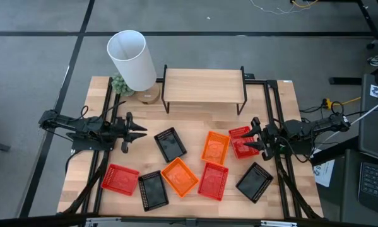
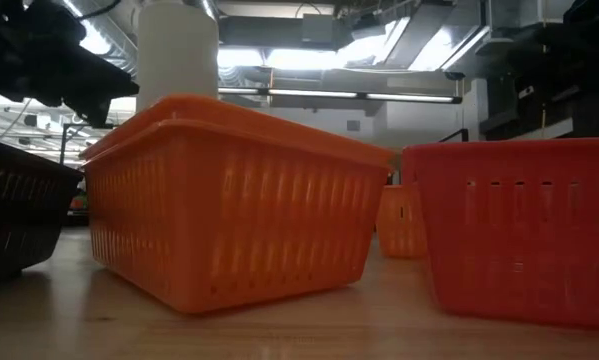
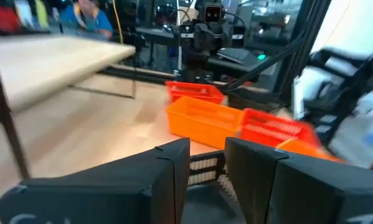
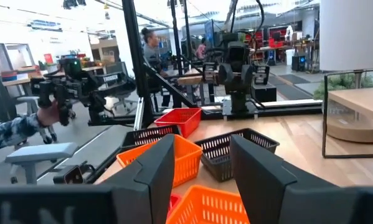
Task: Stack baskets on shelf by color
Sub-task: Put the top red bin on the shelf
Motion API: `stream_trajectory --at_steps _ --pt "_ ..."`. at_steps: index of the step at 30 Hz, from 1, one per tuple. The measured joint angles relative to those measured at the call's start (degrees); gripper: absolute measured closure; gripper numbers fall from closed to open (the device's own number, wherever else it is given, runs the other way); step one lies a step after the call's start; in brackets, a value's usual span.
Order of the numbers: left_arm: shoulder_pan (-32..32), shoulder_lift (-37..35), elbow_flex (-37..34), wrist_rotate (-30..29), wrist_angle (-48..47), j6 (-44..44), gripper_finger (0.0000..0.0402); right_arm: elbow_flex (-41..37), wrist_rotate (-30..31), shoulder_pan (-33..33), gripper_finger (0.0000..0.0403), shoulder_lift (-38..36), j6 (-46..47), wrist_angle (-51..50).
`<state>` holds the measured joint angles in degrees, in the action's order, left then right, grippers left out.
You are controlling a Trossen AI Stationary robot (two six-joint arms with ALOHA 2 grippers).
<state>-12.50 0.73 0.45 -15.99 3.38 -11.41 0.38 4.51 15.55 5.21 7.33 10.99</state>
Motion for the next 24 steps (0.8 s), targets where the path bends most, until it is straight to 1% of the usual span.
stream_trajectory --at_steps 5,8,13,19,24 --pt "0.0 0.0 0.0 0.94 0.0 -11.15 0.0308 0.0 0.0 0.0 0.0247 0.02 -0.59 0.0" --pt "0.0 0.0 0.0 0.94 0.02 -13.86 0.0308 0.0 0.0 0.0 0.0247 0.02 -0.56 0.04" --pt "-0.01 0.0 0.0 2.37 0.0 -14.0 0.0308 0.0 0.35 0.0 0.0247 0.04 -1.46 0.4" --pt "-0.01 0.0 0.0 3.35 0.0 -13.73 0.0308 0.0 6.27 0.0 0.0247 0.02 -4.65 2.62" --pt "0.01 0.0 0.0 2.84 0.04 -10.63 0.0308 0.02 7.48 0.0 0.0247 0.04 -7.24 2.46"
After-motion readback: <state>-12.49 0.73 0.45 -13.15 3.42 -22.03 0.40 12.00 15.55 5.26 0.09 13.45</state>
